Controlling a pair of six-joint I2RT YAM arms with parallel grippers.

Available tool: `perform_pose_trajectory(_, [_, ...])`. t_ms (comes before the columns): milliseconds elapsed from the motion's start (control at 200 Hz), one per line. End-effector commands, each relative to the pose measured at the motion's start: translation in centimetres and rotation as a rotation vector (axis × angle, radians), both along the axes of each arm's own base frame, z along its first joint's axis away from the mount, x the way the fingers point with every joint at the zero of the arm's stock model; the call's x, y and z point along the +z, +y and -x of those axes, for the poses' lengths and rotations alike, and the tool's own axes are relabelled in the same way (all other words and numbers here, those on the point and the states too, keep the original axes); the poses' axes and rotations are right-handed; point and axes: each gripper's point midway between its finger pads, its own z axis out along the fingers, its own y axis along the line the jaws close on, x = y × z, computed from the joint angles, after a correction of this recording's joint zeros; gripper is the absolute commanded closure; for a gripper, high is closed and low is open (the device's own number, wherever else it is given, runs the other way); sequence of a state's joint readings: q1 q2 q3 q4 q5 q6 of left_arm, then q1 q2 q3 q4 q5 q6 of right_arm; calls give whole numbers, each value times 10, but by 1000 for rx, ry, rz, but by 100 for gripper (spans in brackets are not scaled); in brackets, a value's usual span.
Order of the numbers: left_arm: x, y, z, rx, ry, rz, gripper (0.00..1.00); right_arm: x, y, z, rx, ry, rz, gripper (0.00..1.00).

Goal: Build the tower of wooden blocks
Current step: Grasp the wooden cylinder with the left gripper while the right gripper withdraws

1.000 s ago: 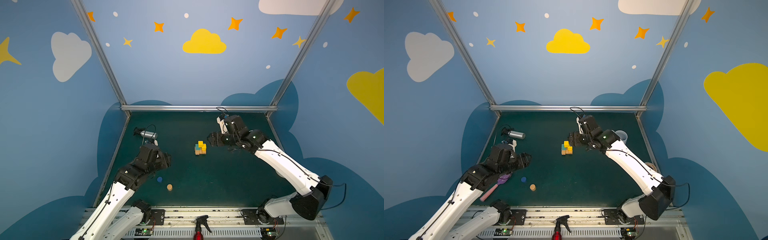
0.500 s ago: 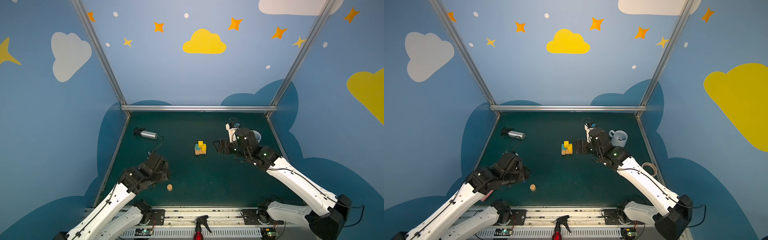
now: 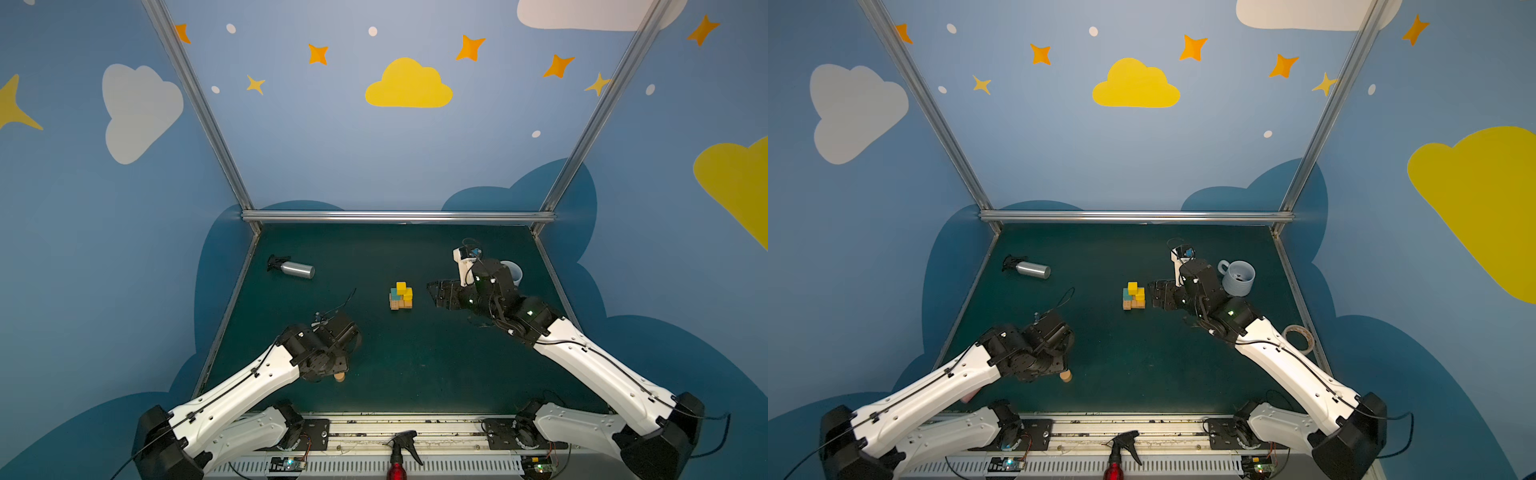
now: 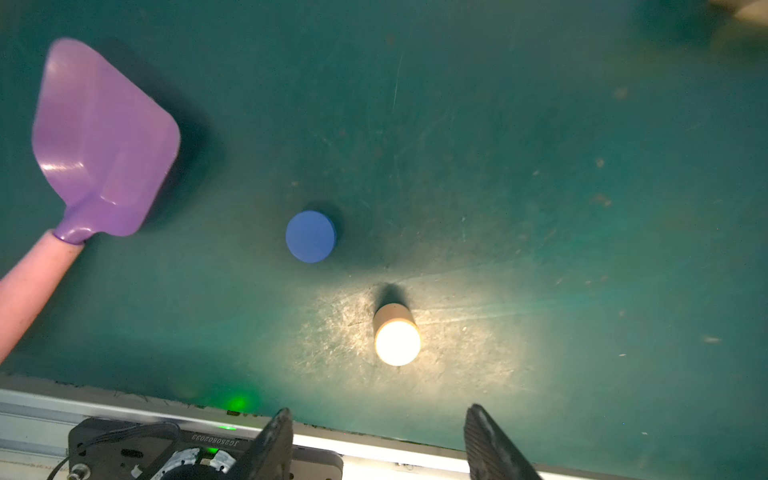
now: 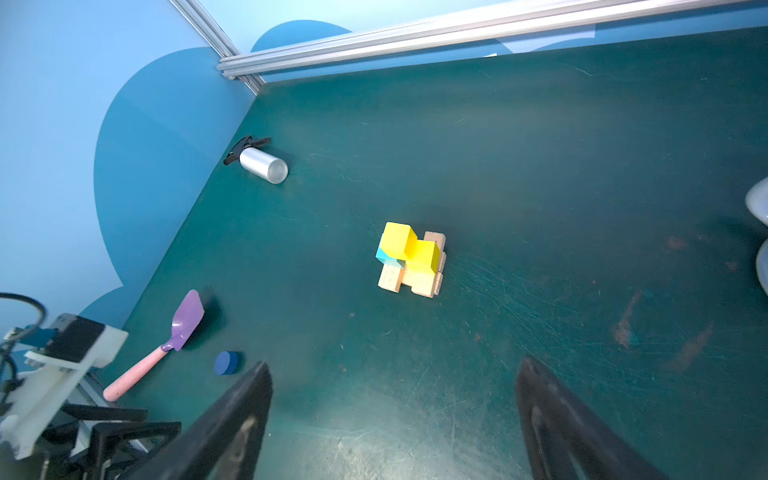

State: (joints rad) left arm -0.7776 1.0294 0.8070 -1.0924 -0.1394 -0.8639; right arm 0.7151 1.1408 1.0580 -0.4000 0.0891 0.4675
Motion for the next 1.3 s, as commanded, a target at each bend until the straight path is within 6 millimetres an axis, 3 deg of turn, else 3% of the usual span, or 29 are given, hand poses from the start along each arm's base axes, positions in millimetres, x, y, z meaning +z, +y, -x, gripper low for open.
perform_pose_trajectory(0, [-16, -7, 4, 19, 36, 13, 34, 8, -4, -1, -12, -27, -29, 11])
perform_pose_trajectory(416, [-57, -14, -3, 50, 106, -87, 34, 1, -6, -6, -20, -3, -33, 11])
perform_pose_trajectory(646, [-75, -14, -1, 70, 157, -136, 47, -2, -6, -6, -18, 14, -41, 11])
perform_pose_trajectory(731, [-77, -11, -1, 81, 157, -153, 54, -1, -8, -6, -22, 12, -42, 10])
perform_pose_trajectory(851, [-76, -10, -3, 88, 140, -148, 57, -2, -10, -6, -28, 12, -46, 11])
perform_pose_trajectory(1051, [-79, -4, 2, 100, 144, -162, 54, -7, -10, -7, -28, 27, -47, 10])
perform_pose_trajectory(1297, [-78, -3, -1, 116, 124, -156, 60, -8, -9, -8, -25, 34, -49, 11])
